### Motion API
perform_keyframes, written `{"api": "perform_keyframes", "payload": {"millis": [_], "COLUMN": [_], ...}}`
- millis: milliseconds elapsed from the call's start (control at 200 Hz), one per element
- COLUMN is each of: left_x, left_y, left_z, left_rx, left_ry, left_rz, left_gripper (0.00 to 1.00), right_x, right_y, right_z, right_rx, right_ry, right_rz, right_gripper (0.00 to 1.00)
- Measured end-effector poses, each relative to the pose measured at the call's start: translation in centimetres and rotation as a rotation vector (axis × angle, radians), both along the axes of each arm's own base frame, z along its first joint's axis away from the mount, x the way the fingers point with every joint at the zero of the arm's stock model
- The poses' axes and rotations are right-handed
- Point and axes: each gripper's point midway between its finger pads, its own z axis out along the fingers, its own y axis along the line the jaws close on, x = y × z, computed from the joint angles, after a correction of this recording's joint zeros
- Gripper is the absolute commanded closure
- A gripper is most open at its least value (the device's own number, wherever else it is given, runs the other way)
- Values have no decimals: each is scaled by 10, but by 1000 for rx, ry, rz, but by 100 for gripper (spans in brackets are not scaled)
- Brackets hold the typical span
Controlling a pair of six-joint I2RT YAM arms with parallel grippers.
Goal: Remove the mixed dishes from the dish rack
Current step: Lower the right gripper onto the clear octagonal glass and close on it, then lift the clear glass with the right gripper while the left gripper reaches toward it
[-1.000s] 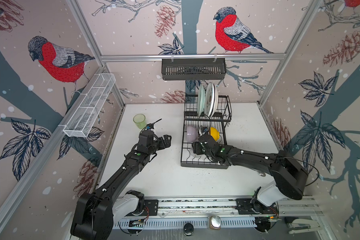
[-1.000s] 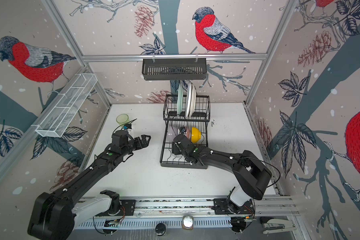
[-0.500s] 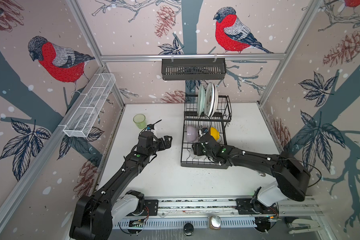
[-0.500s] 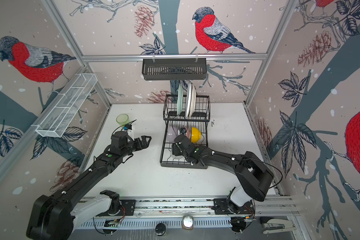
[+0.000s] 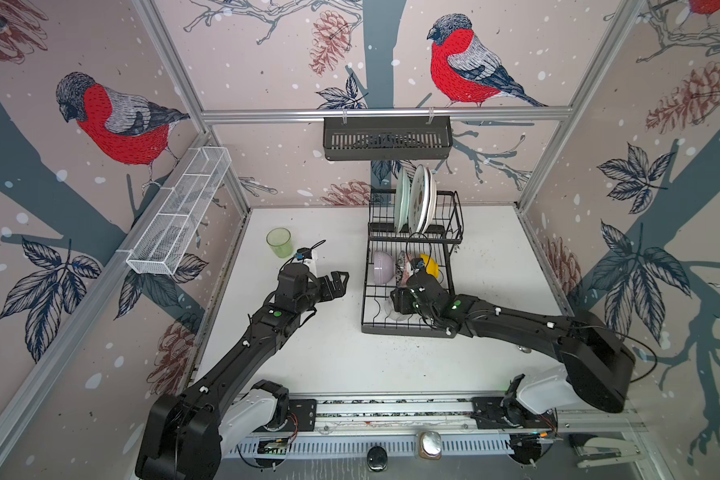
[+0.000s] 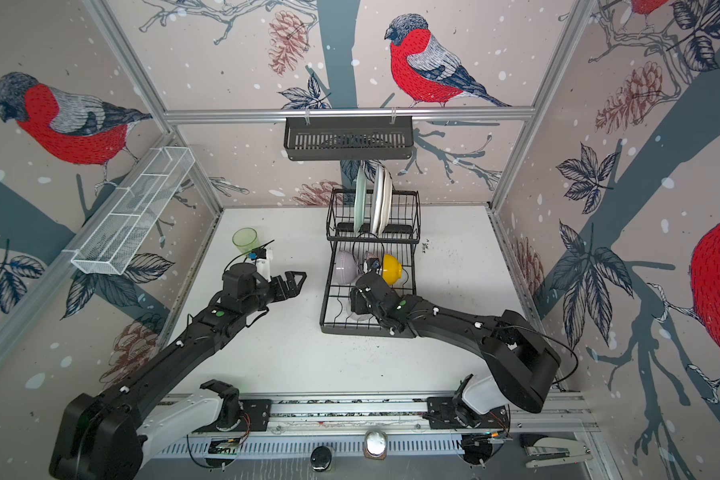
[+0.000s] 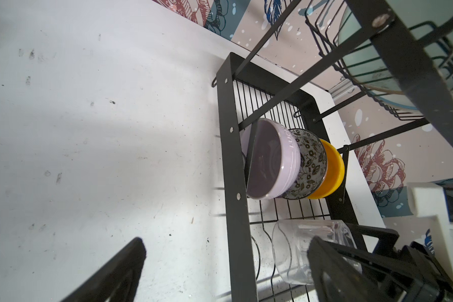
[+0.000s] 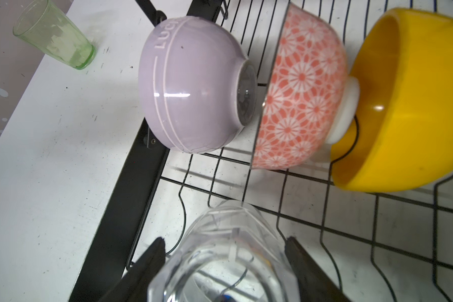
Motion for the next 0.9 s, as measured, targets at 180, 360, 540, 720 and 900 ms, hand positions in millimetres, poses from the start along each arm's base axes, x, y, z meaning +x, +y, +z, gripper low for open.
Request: {"api": "perform_keyframes", "payload": {"millis": [180, 360, 540, 720, 900], "left_x": [-5, -10, -18, -23, -28], "left_y": [-8, -18, -31, -42, -54], "left_z": [0, 1, 0, -2, 3], "left_rx": [-9, -9, -22, -18, -45], "left_ry": [2, 2, 14, 16, 7], "left_rz": [-20, -38, -71, -90, -115], "left_gripper": [3, 3, 3, 3, 3], "right_x": [-1, 0, 3, 2, 3], "right_y": [-7, -17, -33, -42, -52], "right_z": [3, 7, 7, 13, 26], "right_rx": [33, 88, 129, 182, 246], "right_ry": [8, 9, 19, 29, 11], "right_rz": [-2, -14, -48, -60, -74], "right_gripper": [40, 40, 41, 41, 41]}}
